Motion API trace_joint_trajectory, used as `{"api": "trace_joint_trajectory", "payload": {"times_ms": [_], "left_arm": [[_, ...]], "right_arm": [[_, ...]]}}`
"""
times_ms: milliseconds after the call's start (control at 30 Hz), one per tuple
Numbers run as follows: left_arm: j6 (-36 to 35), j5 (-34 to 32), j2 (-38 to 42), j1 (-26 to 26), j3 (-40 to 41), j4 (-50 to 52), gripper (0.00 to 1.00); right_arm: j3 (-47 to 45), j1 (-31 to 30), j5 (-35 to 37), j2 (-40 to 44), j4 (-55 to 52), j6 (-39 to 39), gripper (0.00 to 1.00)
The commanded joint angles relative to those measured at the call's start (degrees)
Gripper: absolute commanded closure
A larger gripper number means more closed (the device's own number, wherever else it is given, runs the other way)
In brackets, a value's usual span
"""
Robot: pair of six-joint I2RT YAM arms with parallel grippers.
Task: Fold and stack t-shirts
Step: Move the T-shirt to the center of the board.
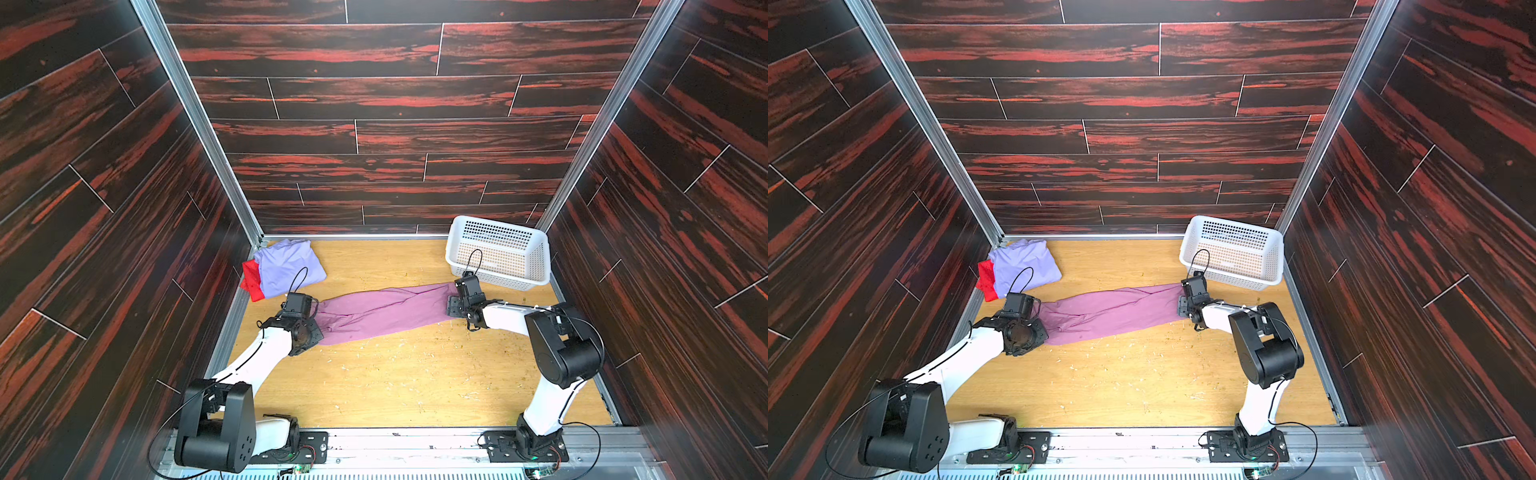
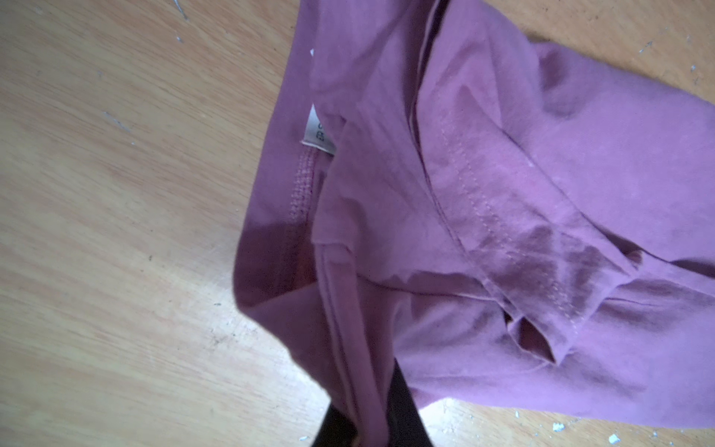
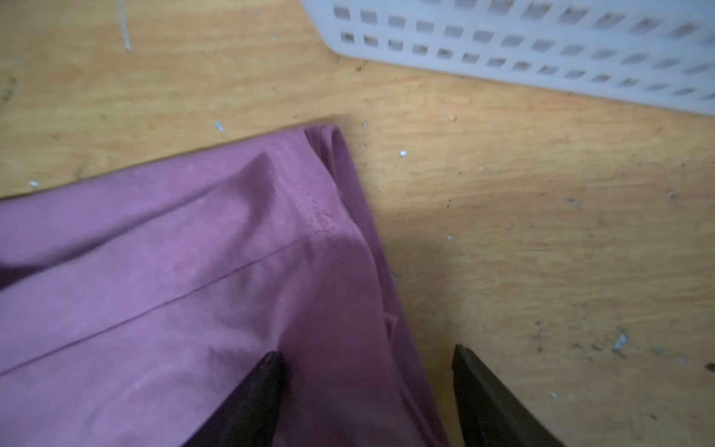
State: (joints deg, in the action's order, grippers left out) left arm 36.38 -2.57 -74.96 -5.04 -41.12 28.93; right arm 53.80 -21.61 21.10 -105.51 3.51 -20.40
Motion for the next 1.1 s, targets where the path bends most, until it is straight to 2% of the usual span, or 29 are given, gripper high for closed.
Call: {"api": "trace_joint_trajectory", "payload": {"times_ms": [0, 67, 167, 267, 300, 500, 767, 900, 933, 967, 1067], "left_arm": [[-0.8, -0.5, 0.0, 0.3, -0.3, 1.4, 0.87], [-0.8, -0.5, 0.0, 0.3, -0.4, 1.6, 0.87], [-0.8, -0.4, 0.2, 0.3, -0.4, 1.7, 0.87], [-0.8, -0.4, 0.3, 0.3, -0.4, 1.9, 0.87], [-0.9, -0.4, 0.3, 0.4, -0.4, 1.8, 0.87], [-1.3, -0.2, 0.7, 0.4, -0.3, 2.5, 0.87], [-1.9, 0.7, 2.9, 0.4, 1.1, 4.9, 0.86], [-1.9, 1.1, 5.0, 0.4, 3.1, 6.9, 0.86], [-1.9, 1.2, 5.6, 0.4, 3.5, 7.6, 0.89], [-1.9, 1.0, 6.1, 0.4, 3.9, 8.4, 1.00], [-1.6, 1.9, 8.1, 0.4, 5.0, 8.2, 1.00]], "right_arm": [[1.9, 0.6, -0.7, -2.1, -2.9, -0.1, 0.30], [2.1, 0.7, -0.4, -2.5, -4.2, -0.5, 0.38], [2.2, 0.7, -0.1, -3.0, -7.0, -1.3, 0.69], [0.4, 0.6, -2.7, -1.7, -8.5, -2.2, 0.89], [-0.7, 0.6, -3.4, -0.9, -8.6, -2.5, 0.93], [-6.2, -1.1, -4.7, 5.0, -13.4, -4.1, 0.95], [-10.8, -8.9, -2.7, 12.7, -22.6, -8.6, 0.93], [-12.4, -12.6, -2.5, 13.9, -25.2, -11.5, 0.91], [-12.7, -13.3, -2.3, 13.8, -26.0, -12.6, 0.90], [-13.1, -14.1, -2.0, 13.8, -26.4, -13.1, 0.90], [-14.1, -15.7, 0.1, 13.7, -28.3, -14.9, 0.90]]}}
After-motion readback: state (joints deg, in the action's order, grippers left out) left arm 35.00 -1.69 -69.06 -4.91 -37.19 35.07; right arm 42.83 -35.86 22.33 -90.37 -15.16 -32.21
